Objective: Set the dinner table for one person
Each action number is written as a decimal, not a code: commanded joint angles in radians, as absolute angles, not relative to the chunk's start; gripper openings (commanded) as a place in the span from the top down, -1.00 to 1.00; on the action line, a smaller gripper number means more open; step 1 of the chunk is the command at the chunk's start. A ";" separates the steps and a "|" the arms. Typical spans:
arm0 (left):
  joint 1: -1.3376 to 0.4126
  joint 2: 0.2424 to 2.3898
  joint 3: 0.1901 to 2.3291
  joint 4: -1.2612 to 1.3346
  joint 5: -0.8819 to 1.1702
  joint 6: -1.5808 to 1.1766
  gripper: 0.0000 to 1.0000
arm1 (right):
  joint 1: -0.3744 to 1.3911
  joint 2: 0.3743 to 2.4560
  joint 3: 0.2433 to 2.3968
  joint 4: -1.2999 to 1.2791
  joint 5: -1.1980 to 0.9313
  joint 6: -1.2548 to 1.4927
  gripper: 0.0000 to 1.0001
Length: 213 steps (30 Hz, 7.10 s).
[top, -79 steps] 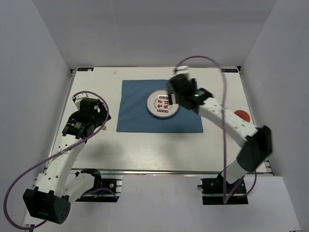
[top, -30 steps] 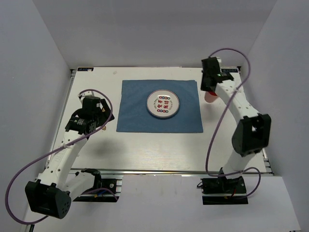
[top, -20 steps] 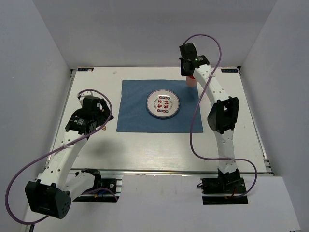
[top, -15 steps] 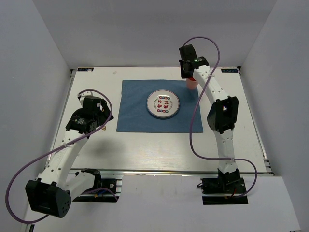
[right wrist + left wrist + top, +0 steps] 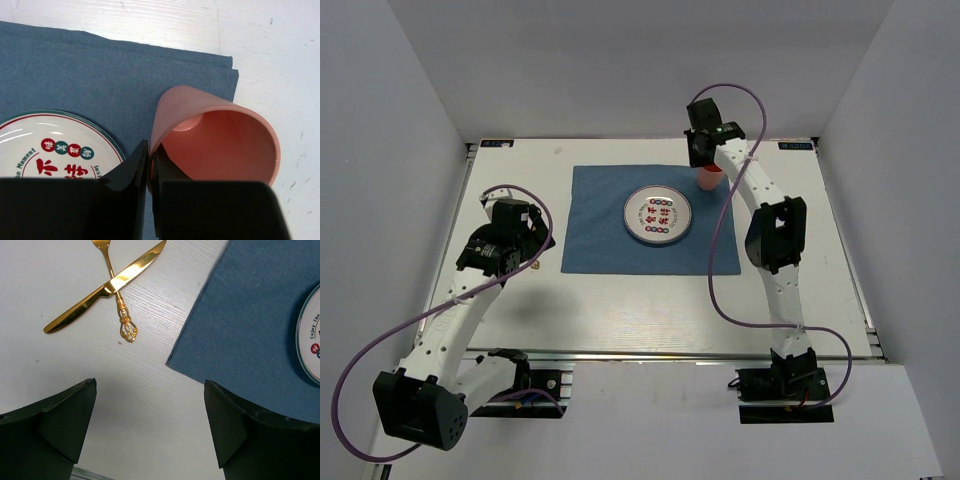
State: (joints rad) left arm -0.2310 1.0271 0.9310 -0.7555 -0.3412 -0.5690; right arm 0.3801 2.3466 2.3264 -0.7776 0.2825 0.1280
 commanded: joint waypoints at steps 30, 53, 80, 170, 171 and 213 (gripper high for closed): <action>-0.058 1.437 1.189 -0.819 -0.457 -0.623 -0.96 | 0.409 1.368 1.340 -0.293 -0.160 0.267 -0.79; 0.089 1.557 1.083 -0.683 -0.150 -0.046 -0.94 | 0.476 1.078 0.782 -0.041 -0.517 0.298 -0.78; 0.210 1.764 1.117 -0.620 -0.042 0.049 -0.78 | 0.474 1.086 0.736 -0.032 -0.555 0.204 -0.78; -0.666 2.031 1.669 -0.388 0.141 -0.880 1.00 | 0.469 0.831 1.124 -0.678 0.293 0.449 -0.79; -0.675 2.061 1.686 -0.384 0.137 -0.893 1.00 | 0.471 0.833 1.127 -0.677 0.295 0.451 -0.78; -0.834 2.500 2.122 -0.445 0.075 -1.014 1.00 | 0.468 0.785 1.108 -0.724 0.342 0.436 -0.78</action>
